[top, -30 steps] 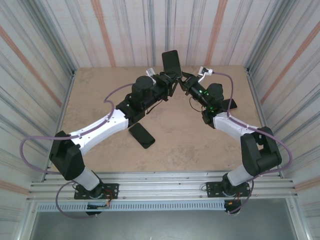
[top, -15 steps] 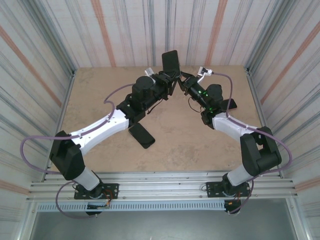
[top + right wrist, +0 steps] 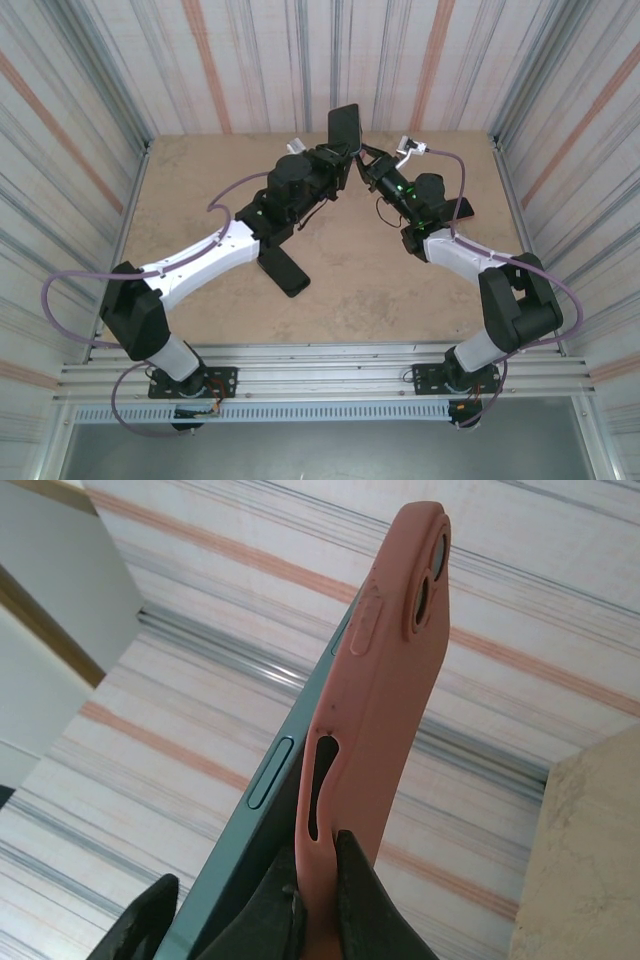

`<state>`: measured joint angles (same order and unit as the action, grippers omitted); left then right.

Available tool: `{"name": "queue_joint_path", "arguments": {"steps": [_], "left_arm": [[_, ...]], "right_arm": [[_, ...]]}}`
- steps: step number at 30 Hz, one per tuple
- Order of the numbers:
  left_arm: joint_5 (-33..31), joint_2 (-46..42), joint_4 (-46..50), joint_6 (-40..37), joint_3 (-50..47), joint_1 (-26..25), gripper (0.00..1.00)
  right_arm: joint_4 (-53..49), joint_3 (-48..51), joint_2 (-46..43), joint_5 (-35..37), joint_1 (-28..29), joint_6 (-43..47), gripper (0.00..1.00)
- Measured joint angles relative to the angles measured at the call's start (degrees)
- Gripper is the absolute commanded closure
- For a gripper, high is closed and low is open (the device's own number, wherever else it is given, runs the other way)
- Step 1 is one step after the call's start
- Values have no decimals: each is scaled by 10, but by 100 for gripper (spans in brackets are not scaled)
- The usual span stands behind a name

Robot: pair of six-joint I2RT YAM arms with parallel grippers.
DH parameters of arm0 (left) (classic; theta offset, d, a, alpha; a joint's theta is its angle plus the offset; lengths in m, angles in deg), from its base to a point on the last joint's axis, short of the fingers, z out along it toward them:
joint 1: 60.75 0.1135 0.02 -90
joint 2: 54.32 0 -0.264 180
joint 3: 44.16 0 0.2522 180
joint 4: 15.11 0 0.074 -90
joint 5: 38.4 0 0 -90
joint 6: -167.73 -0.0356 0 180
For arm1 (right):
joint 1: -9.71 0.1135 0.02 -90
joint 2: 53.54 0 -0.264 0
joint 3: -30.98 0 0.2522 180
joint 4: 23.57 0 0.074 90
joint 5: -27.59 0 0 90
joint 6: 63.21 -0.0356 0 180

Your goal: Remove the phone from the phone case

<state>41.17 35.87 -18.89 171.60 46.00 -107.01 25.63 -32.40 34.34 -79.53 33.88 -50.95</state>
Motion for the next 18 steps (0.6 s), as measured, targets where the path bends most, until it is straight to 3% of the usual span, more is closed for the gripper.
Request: {"name": "queue_joint_path", "arguments": {"steps": [14,18], "left_arm": [[-15,16,-24,7,26,0,72],[-14,19,-24,7,31,0,80]], "right_arm": [[59,6,8,9,3,3,100],[71,6,10,9,4,3,100]]}}
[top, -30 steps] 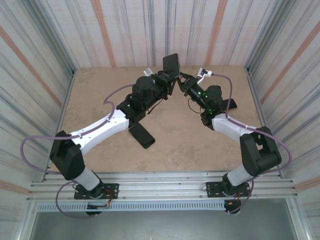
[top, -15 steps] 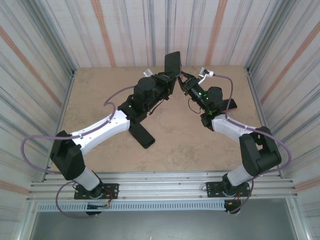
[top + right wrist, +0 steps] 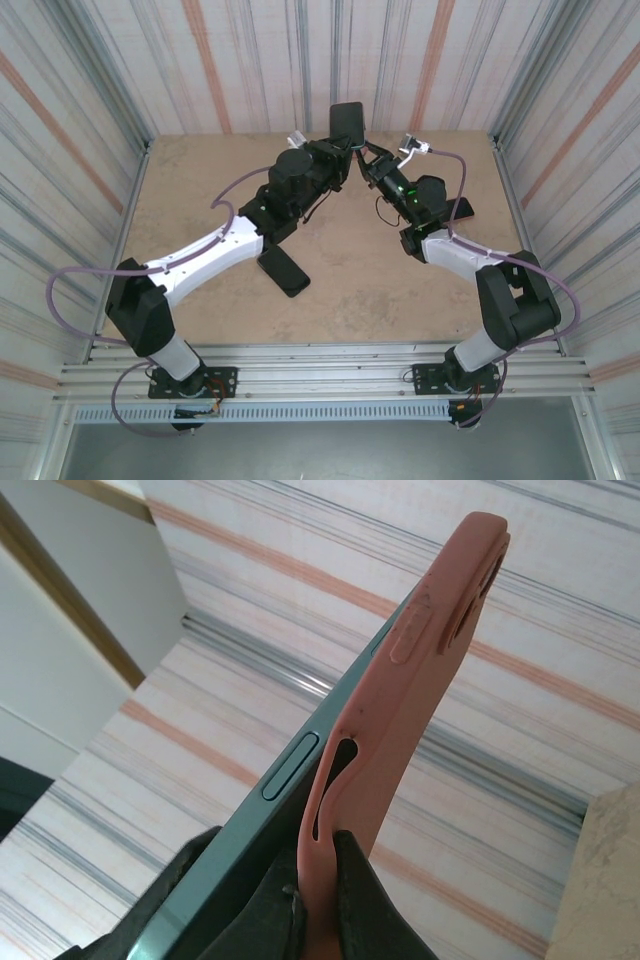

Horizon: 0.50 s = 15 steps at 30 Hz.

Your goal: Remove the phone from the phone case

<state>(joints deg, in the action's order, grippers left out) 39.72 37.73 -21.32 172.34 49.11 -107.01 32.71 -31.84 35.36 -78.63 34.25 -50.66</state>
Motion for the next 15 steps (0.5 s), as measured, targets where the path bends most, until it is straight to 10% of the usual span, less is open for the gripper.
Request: {"name": "queue_joint_path", "arguments": {"steps": [15], "left_arm": [[2,1,-1,-5,0,2,100]], "right_arm": [[-61,-6,1,19,4,2,100]]}}
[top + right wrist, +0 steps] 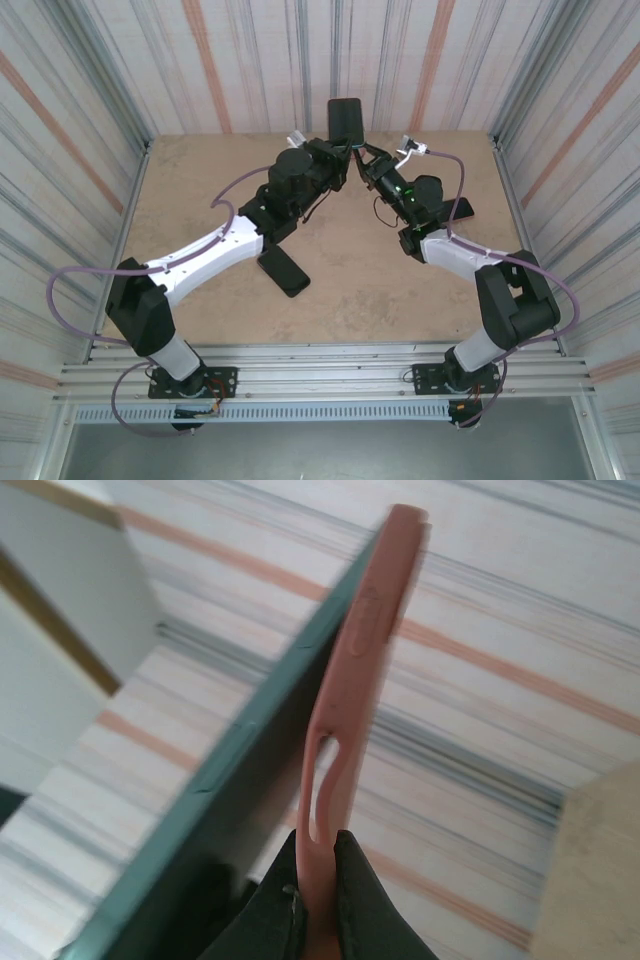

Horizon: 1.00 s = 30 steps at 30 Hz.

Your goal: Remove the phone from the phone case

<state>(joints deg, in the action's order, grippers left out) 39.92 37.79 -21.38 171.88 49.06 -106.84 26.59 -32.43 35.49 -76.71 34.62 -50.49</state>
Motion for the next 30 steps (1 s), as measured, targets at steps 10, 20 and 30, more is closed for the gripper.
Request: {"name": "queue_joint_path", "arguments": {"steps": [10,20,30], "left_arm": [[18,0,-13,-1,-23,3,100],[85,-42,-11,-37,-102,52,100],[209,-81,-54,-92,-249,205,100]], "right_arm": [[-214,-22,-21,56,6,19,100],[-282,-23,-24,83,6,30,100],[-296,-31,5,83,22,30,100]]}}
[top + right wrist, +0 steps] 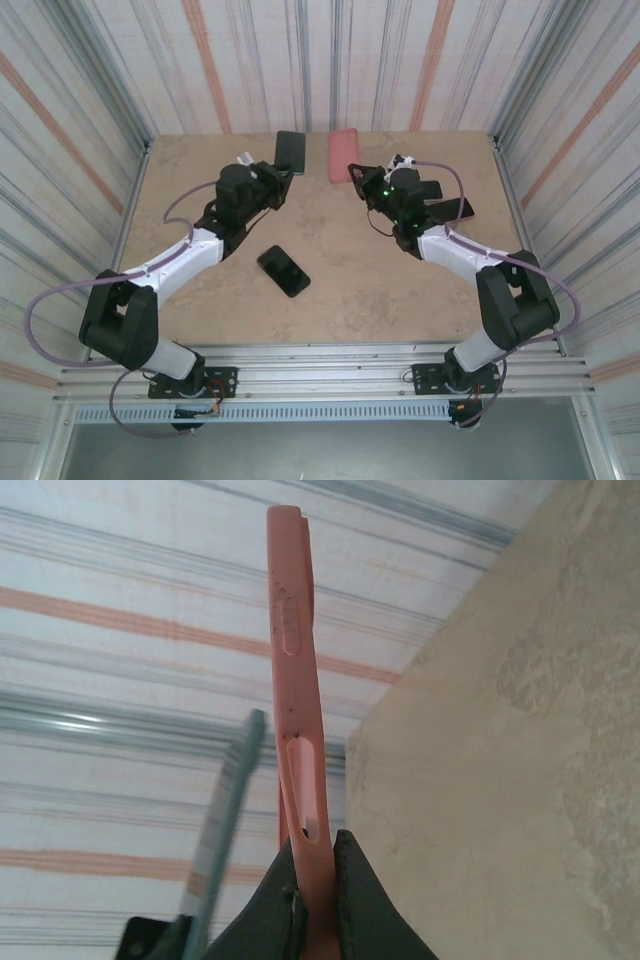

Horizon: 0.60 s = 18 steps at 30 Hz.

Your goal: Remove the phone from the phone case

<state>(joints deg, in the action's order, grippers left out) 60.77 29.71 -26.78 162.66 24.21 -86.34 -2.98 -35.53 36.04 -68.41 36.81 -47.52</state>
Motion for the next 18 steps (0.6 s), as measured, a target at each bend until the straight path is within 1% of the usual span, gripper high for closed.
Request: {"name": "queue_joint_path", "arguments": {"steps": [7,12,15,18], "left_arm": [[77,2,-53,-36,-108,87,100],[119,23,-103,-57,-149,143,100],[141,46,-145,-67,-170,174,100],[165,90,-186,-69,-176,204,100]], "right_arm": [[-2,-23,40,0,30,0,100],[-2,-34,61,0,50,0,100],[-2,-38,73,0,60,0,100],[-5,-43,83,0,69,0,100]]}}
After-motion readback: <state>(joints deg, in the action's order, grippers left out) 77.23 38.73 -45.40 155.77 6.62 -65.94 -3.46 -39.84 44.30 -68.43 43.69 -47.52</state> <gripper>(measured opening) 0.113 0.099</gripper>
